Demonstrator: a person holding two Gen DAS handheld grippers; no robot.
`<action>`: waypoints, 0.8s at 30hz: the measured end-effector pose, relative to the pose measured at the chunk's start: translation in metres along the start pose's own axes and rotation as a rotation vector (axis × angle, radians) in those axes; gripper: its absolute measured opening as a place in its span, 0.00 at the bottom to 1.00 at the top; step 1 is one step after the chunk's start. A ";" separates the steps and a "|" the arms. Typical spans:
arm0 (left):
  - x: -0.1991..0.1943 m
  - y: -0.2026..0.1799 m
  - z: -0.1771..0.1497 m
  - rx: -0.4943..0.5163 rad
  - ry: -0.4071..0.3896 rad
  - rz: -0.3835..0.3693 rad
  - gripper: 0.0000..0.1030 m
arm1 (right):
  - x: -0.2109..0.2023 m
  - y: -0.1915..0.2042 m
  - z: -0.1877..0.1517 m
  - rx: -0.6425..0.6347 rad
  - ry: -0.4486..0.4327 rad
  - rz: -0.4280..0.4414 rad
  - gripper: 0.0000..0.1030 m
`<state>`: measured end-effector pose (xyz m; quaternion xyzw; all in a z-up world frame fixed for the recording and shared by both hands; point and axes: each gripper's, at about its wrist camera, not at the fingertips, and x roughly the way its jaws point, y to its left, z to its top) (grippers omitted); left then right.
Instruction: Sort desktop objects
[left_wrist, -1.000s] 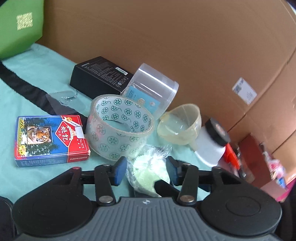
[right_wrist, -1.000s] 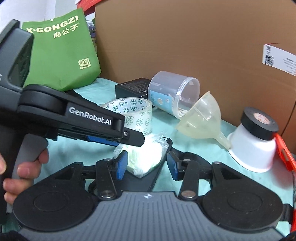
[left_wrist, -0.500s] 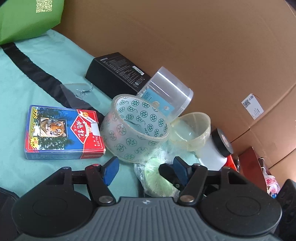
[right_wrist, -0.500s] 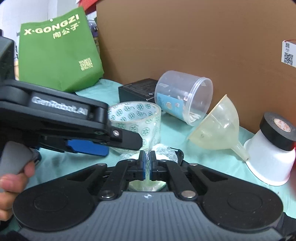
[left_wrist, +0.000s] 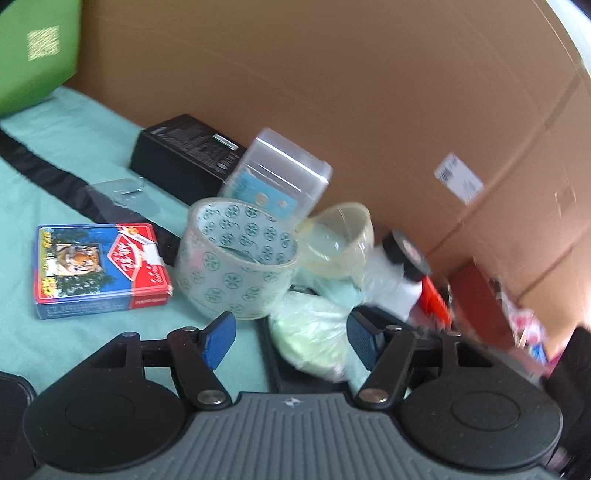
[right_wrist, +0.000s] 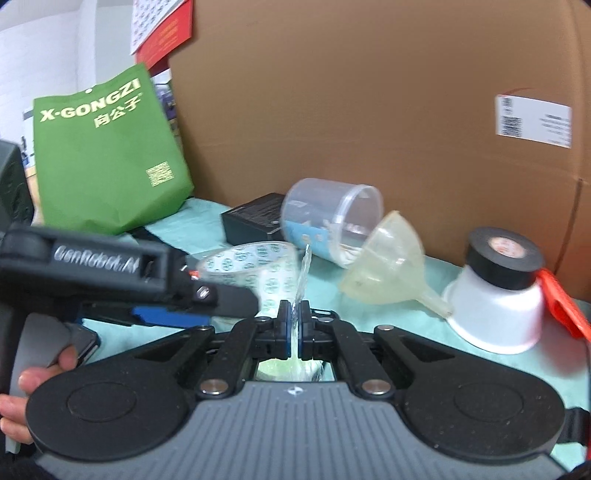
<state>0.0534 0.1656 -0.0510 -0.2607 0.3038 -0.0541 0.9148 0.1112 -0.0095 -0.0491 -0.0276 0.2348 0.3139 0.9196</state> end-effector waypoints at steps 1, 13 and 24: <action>0.000 -0.003 -0.001 0.018 0.000 -0.006 0.66 | -0.002 -0.003 0.000 0.015 -0.006 -0.007 0.00; 0.020 -0.035 -0.010 0.095 0.067 -0.103 0.67 | -0.036 -0.029 0.006 0.031 -0.051 -0.060 0.00; 0.050 -0.059 -0.002 0.089 0.091 -0.086 0.67 | -0.035 -0.049 -0.032 0.074 0.065 -0.130 0.48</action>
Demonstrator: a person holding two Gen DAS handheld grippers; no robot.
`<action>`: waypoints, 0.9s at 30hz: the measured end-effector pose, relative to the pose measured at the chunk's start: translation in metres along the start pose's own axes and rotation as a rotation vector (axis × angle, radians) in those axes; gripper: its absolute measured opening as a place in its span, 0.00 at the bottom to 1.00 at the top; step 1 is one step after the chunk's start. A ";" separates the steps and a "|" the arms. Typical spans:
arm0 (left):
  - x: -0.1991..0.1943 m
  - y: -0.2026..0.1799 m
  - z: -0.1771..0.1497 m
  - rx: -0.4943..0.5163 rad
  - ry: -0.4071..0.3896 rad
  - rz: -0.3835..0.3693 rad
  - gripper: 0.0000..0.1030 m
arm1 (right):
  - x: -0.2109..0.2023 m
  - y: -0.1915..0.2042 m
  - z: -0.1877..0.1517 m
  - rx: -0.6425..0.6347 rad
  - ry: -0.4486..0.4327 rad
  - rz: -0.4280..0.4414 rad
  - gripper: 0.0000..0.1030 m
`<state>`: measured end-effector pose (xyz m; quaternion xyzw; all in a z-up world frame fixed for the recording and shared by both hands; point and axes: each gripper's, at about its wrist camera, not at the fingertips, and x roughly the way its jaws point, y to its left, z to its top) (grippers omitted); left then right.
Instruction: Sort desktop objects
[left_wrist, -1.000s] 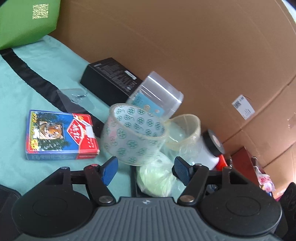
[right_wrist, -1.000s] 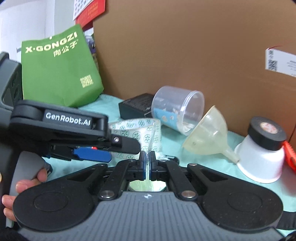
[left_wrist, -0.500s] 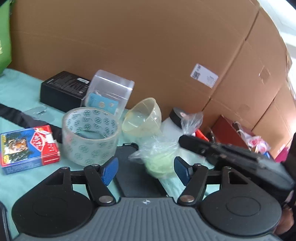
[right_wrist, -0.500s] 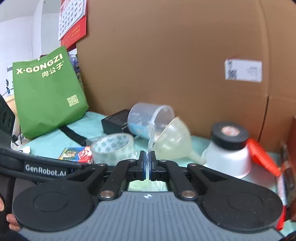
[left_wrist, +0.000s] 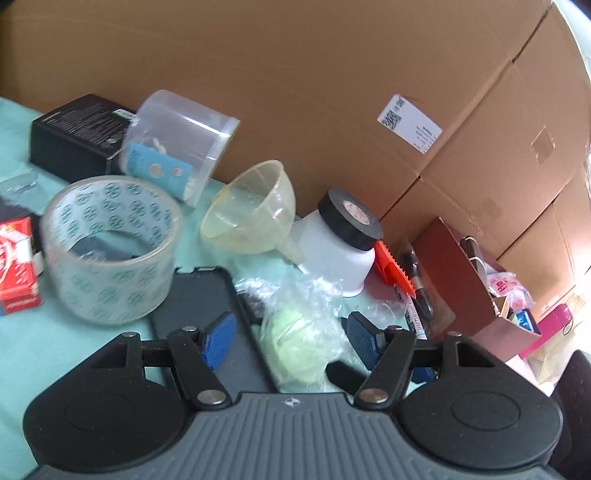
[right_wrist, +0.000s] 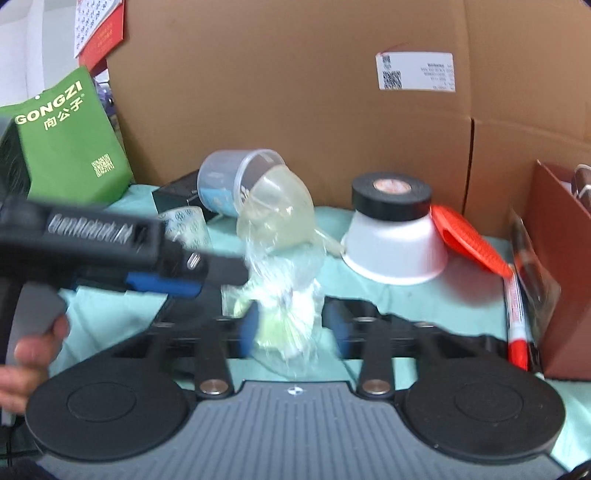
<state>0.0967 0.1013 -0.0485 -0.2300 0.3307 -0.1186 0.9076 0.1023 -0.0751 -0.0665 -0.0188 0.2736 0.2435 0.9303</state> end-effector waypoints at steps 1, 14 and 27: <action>0.004 -0.003 0.001 0.012 0.005 0.003 0.66 | 0.001 0.000 -0.001 -0.002 0.006 0.002 0.52; 0.041 -0.024 -0.002 0.202 0.083 0.043 0.48 | 0.029 0.009 -0.007 -0.092 0.083 -0.008 0.63; 0.037 -0.021 -0.007 0.241 0.044 0.108 0.26 | 0.022 0.013 -0.007 -0.068 0.072 0.015 0.44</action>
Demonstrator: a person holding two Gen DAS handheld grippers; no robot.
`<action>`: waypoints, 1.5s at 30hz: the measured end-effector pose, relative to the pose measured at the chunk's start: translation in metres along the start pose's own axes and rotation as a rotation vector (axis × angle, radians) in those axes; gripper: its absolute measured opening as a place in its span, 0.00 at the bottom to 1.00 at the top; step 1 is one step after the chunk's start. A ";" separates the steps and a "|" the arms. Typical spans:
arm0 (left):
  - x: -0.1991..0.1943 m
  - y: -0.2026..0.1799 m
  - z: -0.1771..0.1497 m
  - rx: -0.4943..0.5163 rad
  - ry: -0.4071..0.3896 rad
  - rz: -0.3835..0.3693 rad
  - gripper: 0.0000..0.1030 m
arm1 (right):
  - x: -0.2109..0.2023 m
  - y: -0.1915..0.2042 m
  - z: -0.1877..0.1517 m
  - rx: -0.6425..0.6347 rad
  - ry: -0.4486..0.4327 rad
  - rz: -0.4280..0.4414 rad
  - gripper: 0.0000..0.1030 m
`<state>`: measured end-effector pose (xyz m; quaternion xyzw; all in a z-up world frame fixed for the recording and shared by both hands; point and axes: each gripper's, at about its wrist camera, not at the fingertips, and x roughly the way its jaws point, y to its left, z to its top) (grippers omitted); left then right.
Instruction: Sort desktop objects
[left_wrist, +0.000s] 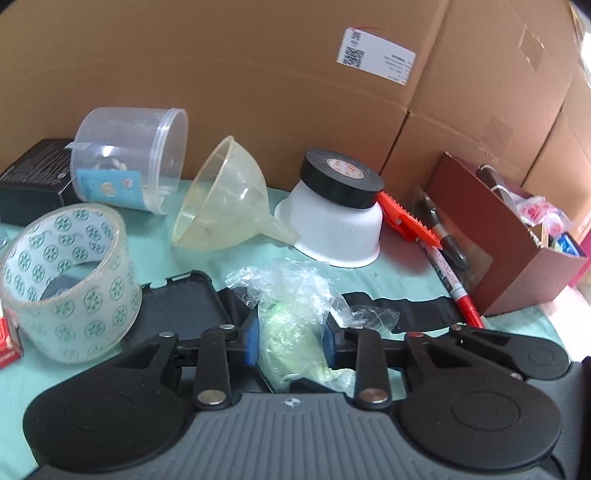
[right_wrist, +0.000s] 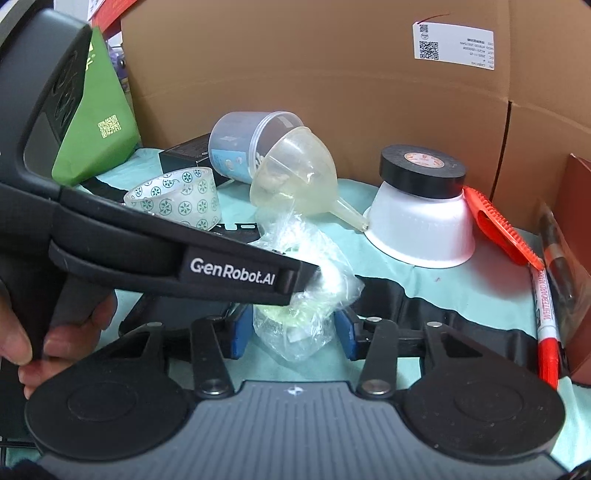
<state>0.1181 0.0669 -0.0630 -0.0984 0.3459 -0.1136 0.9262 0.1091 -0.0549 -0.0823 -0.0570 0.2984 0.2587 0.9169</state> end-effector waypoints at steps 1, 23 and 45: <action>-0.002 0.001 0.000 -0.015 -0.001 -0.024 0.22 | -0.003 0.001 0.000 -0.007 -0.009 0.003 0.30; -0.047 -0.081 0.045 0.059 -0.141 -0.191 0.06 | -0.091 -0.025 0.026 -0.002 -0.262 -0.113 0.11; 0.012 -0.245 0.101 0.203 -0.173 -0.438 0.06 | -0.178 -0.156 0.035 0.076 -0.391 -0.423 0.11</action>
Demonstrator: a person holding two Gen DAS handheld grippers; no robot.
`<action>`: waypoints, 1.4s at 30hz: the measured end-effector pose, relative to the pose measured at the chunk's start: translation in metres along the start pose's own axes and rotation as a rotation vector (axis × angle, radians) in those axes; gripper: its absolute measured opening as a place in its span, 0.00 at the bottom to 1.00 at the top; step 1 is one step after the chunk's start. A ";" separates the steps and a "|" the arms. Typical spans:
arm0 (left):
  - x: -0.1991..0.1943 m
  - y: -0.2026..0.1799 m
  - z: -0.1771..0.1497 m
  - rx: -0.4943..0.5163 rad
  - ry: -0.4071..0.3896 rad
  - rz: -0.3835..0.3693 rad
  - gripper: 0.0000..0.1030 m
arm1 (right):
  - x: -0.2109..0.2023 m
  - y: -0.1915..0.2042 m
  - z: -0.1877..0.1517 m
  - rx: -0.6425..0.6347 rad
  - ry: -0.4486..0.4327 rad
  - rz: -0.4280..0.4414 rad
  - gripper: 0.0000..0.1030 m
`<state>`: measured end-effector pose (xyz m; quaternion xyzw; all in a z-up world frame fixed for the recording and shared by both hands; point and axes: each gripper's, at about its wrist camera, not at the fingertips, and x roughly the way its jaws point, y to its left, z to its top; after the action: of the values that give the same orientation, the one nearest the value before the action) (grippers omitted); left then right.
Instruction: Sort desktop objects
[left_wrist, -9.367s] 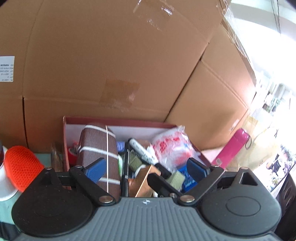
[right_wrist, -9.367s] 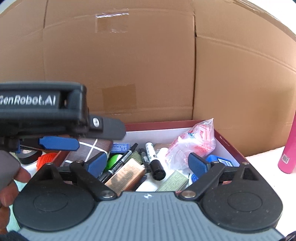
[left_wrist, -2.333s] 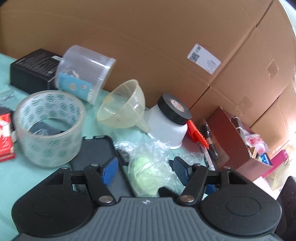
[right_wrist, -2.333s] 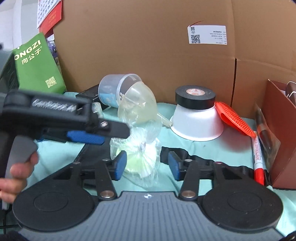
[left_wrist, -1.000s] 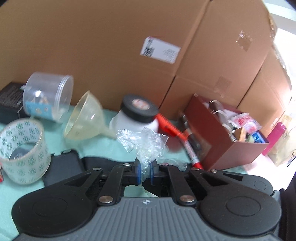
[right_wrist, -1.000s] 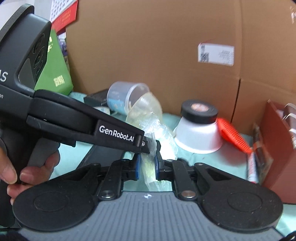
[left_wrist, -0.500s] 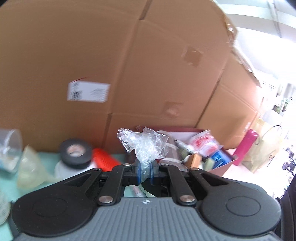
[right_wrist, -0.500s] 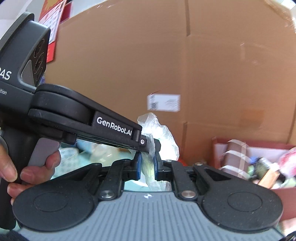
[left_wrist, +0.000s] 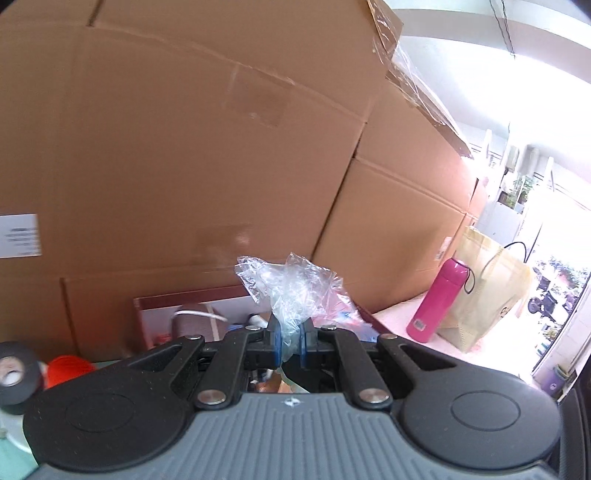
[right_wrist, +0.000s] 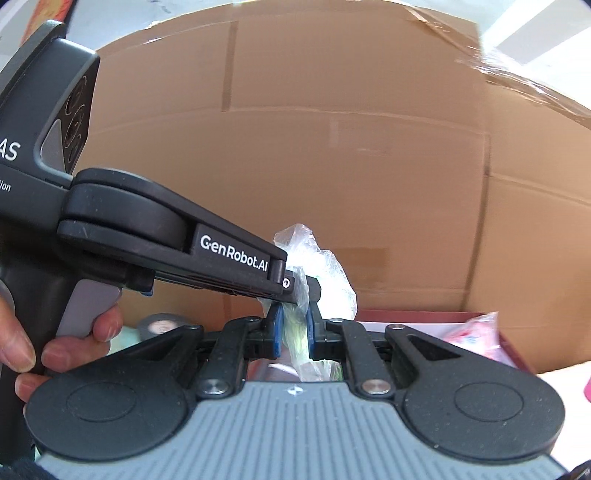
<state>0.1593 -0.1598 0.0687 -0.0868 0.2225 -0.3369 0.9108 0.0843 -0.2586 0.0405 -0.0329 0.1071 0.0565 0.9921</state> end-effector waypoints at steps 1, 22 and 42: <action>0.007 -0.002 0.001 0.000 0.000 -0.009 0.06 | 0.002 -0.006 0.000 -0.001 0.000 -0.011 0.11; 0.128 0.011 0.008 -0.043 0.091 -0.048 0.06 | 0.088 -0.081 -0.015 -0.032 0.116 -0.085 0.11; 0.137 0.018 0.007 0.016 0.128 0.014 0.76 | 0.131 -0.074 -0.034 0.016 0.248 -0.107 0.22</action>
<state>0.2656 -0.2353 0.0215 -0.0564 0.2781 -0.3372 0.8976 0.2137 -0.3211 -0.0168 -0.0372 0.2275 -0.0021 0.9731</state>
